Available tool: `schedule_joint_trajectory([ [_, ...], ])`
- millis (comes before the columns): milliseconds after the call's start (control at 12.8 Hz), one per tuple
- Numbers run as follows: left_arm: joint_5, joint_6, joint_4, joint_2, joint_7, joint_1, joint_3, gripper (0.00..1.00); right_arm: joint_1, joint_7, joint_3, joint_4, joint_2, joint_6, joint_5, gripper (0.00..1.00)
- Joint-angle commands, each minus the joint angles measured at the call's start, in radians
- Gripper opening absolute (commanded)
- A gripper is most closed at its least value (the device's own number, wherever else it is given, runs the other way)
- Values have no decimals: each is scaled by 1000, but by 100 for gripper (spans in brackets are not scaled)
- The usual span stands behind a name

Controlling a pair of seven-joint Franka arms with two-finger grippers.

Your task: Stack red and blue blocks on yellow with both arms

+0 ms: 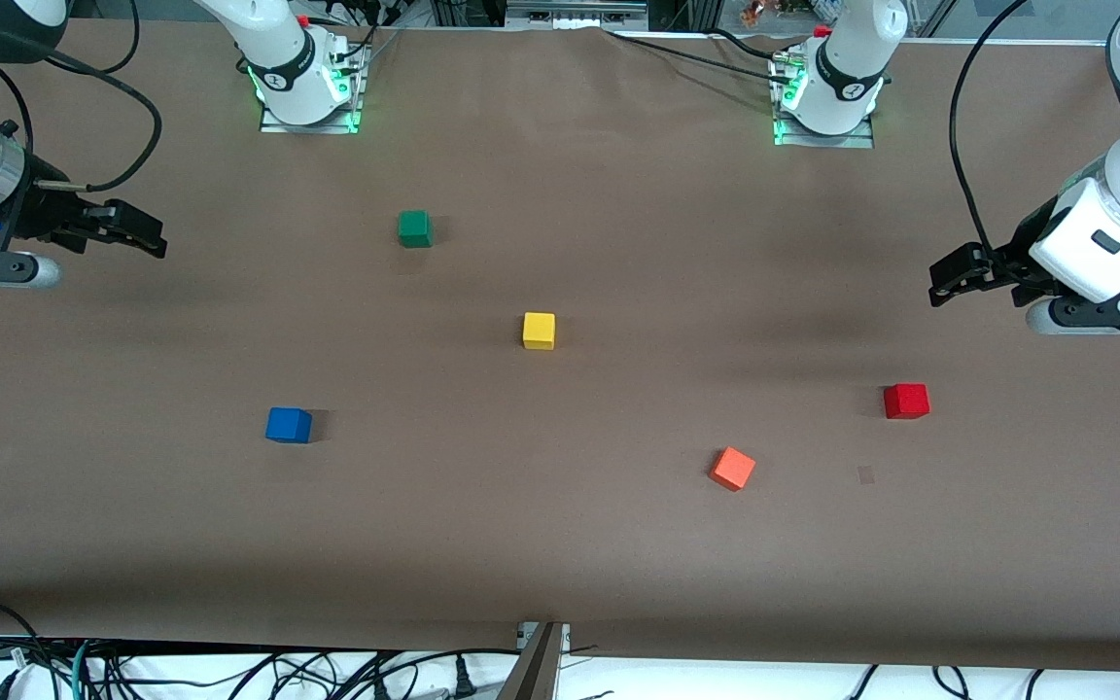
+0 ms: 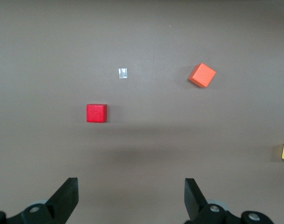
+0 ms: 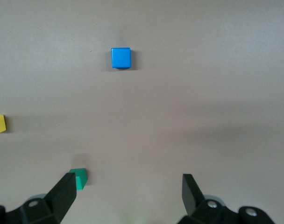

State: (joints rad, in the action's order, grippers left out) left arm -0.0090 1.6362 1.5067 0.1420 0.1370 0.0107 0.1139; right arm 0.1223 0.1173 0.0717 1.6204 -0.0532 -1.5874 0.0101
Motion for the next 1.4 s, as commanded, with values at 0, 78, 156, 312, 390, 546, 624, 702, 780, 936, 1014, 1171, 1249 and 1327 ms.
schedule_joint_trajectory([
  [0, 4, -24, -36, 16, -4, -6, 0, 100, -13, -11, 29, 3, 7, -8, 5, 100],
  [78, 4, -24, -36, 16, -2, -6, 0, 100, -16, -13, 31, -16, 6, -3, 5, 100],
  [156, 6, -24, -36, 16, -2, -8, 0, 100, -10, -11, 31, -31, -13, -2, -2, 100],
  [312, 4, -24, -36, 16, -2, -6, 0, 100, -9, -11, 30, -36, -16, -2, -2, 100],
  [390, 4, -24, -36, 16, -2, -8, 0, 100, -10, -13, 30, -36, -16, -2, 2, 100],
  [546, 4, -24, -36, 16, -1, -8, 0, 100, -10, -13, 31, -36, -17, 0, -4, 100],
  [624, 6, -24, -36, 16, -2, -6, 0, 100, -10, -11, 31, -36, -19, 0, -4, 100],
  [702, 4, -24, -36, 16, -2, -6, 0, 100, -12, -13, 31, -36, -17, -2, -4, 100],
  [780, 4, -24, -36, 16, -1, -8, 0, 100, -12, -13, 31, -36, -19, -2, -4, 100],
  [936, 4, -24, -36, 16, -2, -6, 0, 100, -12, -13, 30, -36, -19, -2, -2, 100],
  [1014, 3, -24, -36, 16, -4, -6, 0, 100, -12, -13, 30, -37, -17, -2, -4, 100],
  [1171, 4, -24, -36, 18, -2, -6, 0, 100, -12, -11, 31, -43, -17, 1, -4, 100],
  [1249, 6, -24, -36, 22, -2, -6, 0, 100, -15, -8, 31, -42, -25, 18, -6, 100],
  [1327, 4, -24, -36, 24, -2, -6, 0, 100, -16, -10, 33, -46, -43, 27, -6, 100],
])
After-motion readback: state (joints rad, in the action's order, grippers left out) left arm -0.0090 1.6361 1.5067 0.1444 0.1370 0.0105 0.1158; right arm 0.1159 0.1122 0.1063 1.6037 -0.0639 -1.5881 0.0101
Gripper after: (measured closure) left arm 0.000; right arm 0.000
